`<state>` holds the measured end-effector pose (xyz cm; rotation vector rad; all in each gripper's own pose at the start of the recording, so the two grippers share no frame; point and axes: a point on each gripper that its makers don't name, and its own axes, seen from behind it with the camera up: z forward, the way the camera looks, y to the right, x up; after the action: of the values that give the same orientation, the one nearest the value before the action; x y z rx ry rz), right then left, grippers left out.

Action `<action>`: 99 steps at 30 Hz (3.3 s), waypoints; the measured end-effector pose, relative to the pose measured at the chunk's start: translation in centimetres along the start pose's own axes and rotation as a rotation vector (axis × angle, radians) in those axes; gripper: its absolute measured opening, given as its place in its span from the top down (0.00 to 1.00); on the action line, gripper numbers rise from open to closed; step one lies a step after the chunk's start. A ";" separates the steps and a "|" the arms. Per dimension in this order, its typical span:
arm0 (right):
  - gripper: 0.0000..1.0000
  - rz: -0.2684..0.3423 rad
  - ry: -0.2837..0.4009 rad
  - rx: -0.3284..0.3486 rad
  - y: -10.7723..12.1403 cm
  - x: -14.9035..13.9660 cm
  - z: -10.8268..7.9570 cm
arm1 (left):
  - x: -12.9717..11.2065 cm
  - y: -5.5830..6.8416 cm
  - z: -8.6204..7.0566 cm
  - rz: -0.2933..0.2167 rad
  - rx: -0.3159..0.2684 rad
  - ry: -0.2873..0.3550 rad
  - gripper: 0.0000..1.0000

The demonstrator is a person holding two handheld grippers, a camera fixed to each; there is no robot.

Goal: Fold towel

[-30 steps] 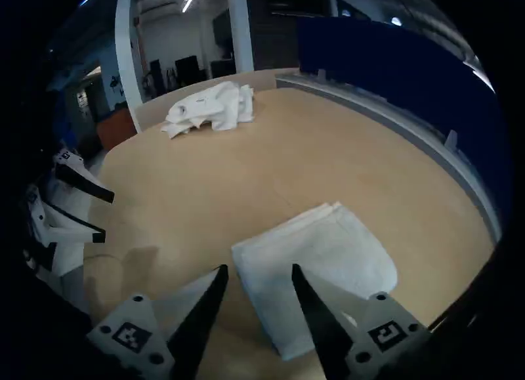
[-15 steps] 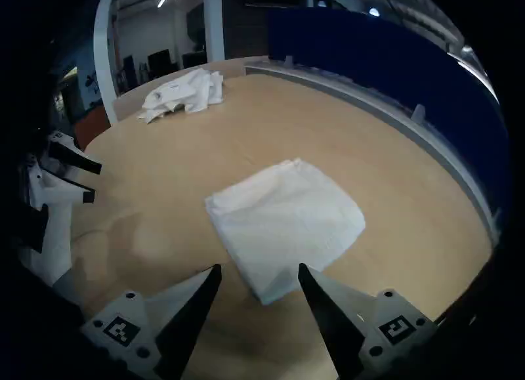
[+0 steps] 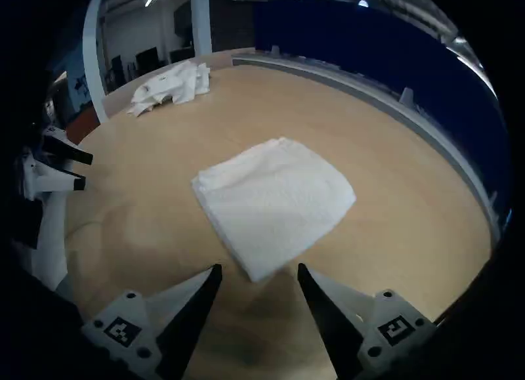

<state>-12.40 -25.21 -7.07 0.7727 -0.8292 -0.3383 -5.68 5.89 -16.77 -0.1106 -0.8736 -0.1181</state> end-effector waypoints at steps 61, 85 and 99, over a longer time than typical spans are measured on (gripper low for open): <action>0.95 -0.004 0.292 -0.089 6.0 14.2 -11.4 | 4.6 1.5 -1.0 0.030 -0.024 0.073 0.07; 0.95 0.067 0.304 -0.250 16.0 12.1 -22.3 | 6.5 4.1 -1.5 0.083 -0.072 0.093 0.07; 0.95 0.106 0.262 -0.388 26.6 7.4 -30.8 | 6.8 5.5 -0.7 0.094 -0.078 0.080 0.06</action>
<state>15.35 3.70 3.05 0.3972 -0.5327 -0.2848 0.00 10.84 -12.31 -0.2185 -0.7826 -0.0682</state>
